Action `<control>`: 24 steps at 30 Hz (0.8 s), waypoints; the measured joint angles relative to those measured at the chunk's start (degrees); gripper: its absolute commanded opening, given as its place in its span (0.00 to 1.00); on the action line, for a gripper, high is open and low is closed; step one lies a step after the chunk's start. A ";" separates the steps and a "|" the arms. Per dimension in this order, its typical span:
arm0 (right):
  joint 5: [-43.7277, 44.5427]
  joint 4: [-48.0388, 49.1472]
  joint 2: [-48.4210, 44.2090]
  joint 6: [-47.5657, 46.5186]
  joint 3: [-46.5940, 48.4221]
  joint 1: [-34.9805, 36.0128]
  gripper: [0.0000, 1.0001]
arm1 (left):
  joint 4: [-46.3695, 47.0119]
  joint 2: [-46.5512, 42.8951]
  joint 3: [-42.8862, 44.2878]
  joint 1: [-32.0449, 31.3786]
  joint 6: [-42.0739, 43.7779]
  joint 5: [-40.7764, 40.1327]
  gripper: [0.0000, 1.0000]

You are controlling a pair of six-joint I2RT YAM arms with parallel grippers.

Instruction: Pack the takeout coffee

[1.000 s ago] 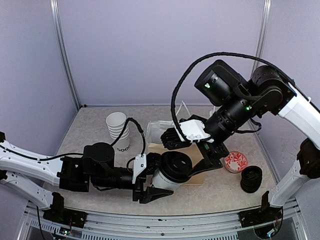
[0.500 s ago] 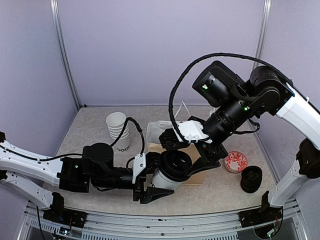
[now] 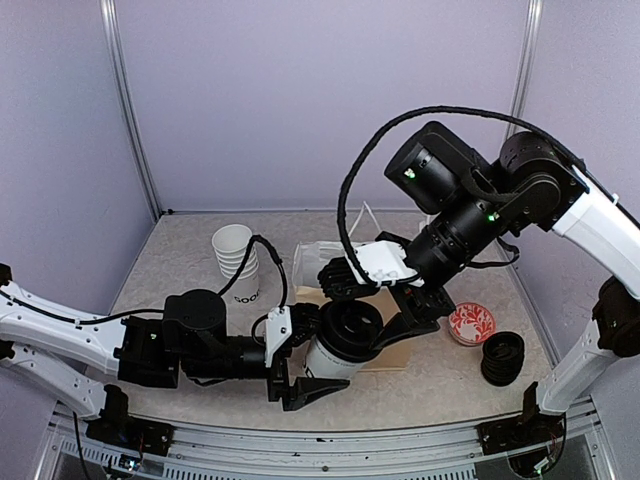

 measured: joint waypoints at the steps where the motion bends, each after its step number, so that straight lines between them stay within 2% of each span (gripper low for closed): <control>1: 0.22 -0.02 0.00 0.00 0.00 0.00 0.63 | -0.04 0.00 0.00 -0.09 -0.09 -0.50 0.92; 3: 0.79 -0.02 0.00 0.00 0.00 0.04 0.62 | -0.61 -0.13 0.00 -0.33 -0.22 -2.05 0.99; 9: 2.10 -0.11 -0.68 -0.02 -1.42 0.04 0.59 | -10.88 -3.30 1.46 -0.94 -2.32 -4.85 0.99; 13: 2.05 -0.20 -1.36 -0.02 -1.27 0.04 0.59 | -23.02 -7.56 5.90 -1.42 -3.45 -6.34 0.99; 17: 1.40 -0.72 -1.40 -0.13 3.41 0.04 0.57 | -30.05 -12.52 11.87 -0.42 -2.58 -10.62 0.99; 19: 1.03 -0.61 -1.42 -0.22 6.93 0.04 0.55 | -31.10 -14.12 14.78 2.58 -1.31 -11.76 0.99; 24: 1.70 1.31 -2.71 -0.52 15.72 0.04 0.53 | -32.44 -11.76 25.09 19.08 1.44 -7.67 0.98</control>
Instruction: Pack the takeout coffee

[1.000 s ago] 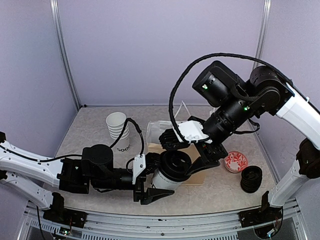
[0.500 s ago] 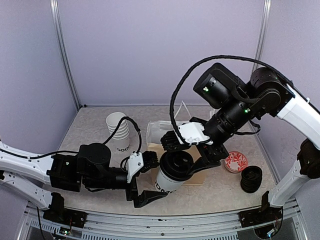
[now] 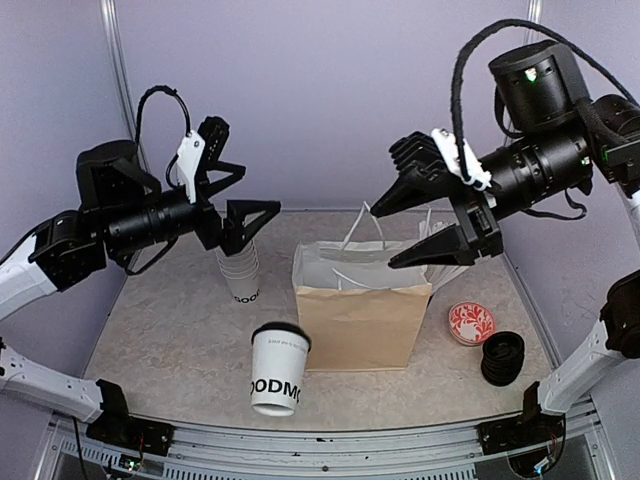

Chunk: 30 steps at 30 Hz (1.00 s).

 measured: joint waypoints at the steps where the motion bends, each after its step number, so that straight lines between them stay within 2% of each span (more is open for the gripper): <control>1: 0.68 0.48 -0.52 0.20 0.90 -0.02 0.53 | -0.33 2.49 3.21 3.39 0.39 2.08 0.97; 4: 2.34 1.88 -2.49 -0.11 2.12 -1.09 0.52 | -1.51 9.42 10.73 8.15 1.33 7.67 0.95; 7: 3.28 2.95 -4.35 -0.15 1.92 -3.74 0.53 | -2.80 17.11 16.04 9.62 2.03 13.00 0.93; 10: 4.83 4.02 -6.23 -0.42 -1.27 -5.40 0.59 | -3.30 23.69 16.39 9.55 1.60 14.84 0.96; 12: 5.68 4.13 -7.02 -0.81 -4.11 -5.64 0.64 | -3.45 25.40 13.73 9.03 0.87 13.09 0.96; 15: 6.23 4.09 -6.60 -1.09 -6.34 -5.66 0.72 | -5.66 25.07 11.58 7.80 -1.66 7.02 0.97; 19: 6.73 4.09 -6.05 -1.88 -7.52 -5.66 0.75 | -8.39 20.85 11.47 5.95 -5.64 -2.60 0.96; 22: 6.73 4.11 -6.05 -3.17 -7.67 -5.66 0.75 | -10.71 15.30 10.69 3.74 -7.28 -6.51 0.94; 26: 5.70 3.82 -6.08 -4.81 -8.20 -5.66 0.74 | -18.12 9.62 10.71 1.03 -10.19 -6.80 0.91; 30: 3.89 2.54 -5.95 -5.77 -8.76 -5.66 0.75 | -28.41 10.10 12.09 0.63 -14.88 -3.74 0.91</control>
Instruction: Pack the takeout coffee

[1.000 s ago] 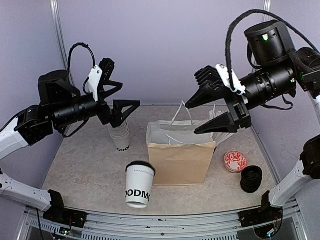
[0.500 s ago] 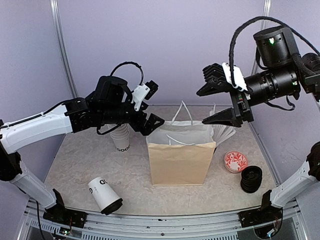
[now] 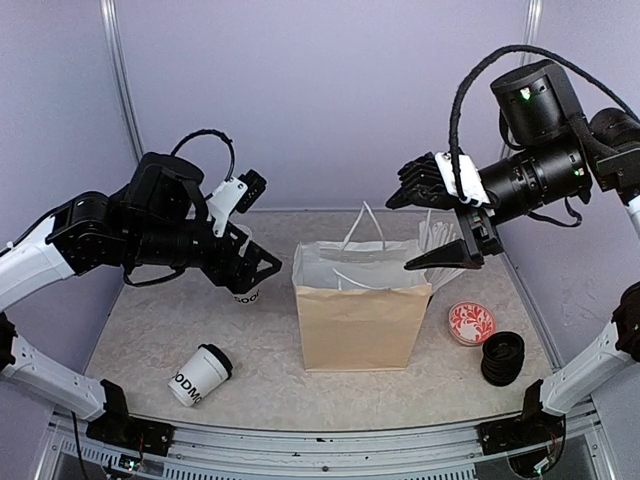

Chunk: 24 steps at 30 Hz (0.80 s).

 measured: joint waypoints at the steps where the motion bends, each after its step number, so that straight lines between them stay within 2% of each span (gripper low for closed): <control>1: -0.33 -0.24 0.09 -0.15 0.00 0.00 0.75 | -2.16 0.52 0.00 -0.24 -1.49 0.48 0.91; 7: -1.81 -0.72 0.35 -0.68 -0.11 0.00 0.75 | -18.86 5.97 -0.66 -0.63 -17.05 -2.60 0.93; 13: -2.58 -1.40 0.35 -0.83 -1.11 0.00 0.77 | -25.35 5.07 -10.84 2.40 -33.90 -6.91 0.96; 17: -3.72 -1.99 0.35 -0.76 -1.18 0.00 0.77 | -26.03 3.58 -20.85 9.94 -41.81 -11.04 0.97; 20: -4.48 -2.56 0.28 -0.59 -1.18 0.00 0.78 | -24.55 4.02 -27.71 17.31 -44.11 -13.84 0.97; 24: -4.85 -2.75 -0.35 -0.31 -1.42 0.00 0.78 | -23.28 5.09 -29.64 23.17 -44.74 -16.24 0.99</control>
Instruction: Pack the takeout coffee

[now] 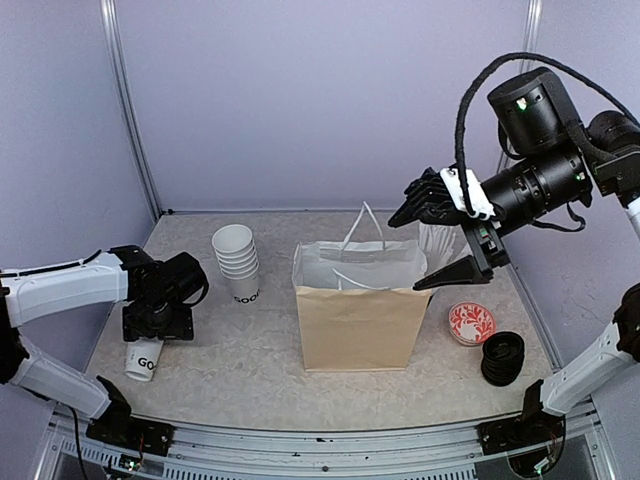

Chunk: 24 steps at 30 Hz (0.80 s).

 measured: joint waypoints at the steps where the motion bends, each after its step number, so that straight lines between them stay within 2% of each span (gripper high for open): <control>1: -0.02 -0.04 -0.28 0.09 -0.20 0.00 0.78 | 0.63 0.24 0.00 1.29 0.02 -0.20 0.99; 9: -0.13 -0.72 -1.70 0.42 -1.01 -0.35 0.78 | 8.94 5.62 -2.25 14.05 3.26 1.25 0.96; 13: -0.22 -0.98 -2.82 0.39 -2.62 -0.83 0.78 | 11.17 8.44 -1.53 13.62 3.72 -0.87 0.99; 19: -0.79 -1.03 -3.43 0.37 -2.95 -1.01 0.78 | 11.19 7.56 2.25 13.64 3.13 -7.65 0.99; 24: -1.40 -1.05 -3.96 0.33 -3.21 -1.01 0.78 | 7.56 7.48 3.56 15.82 -3.69 -13.25 0.99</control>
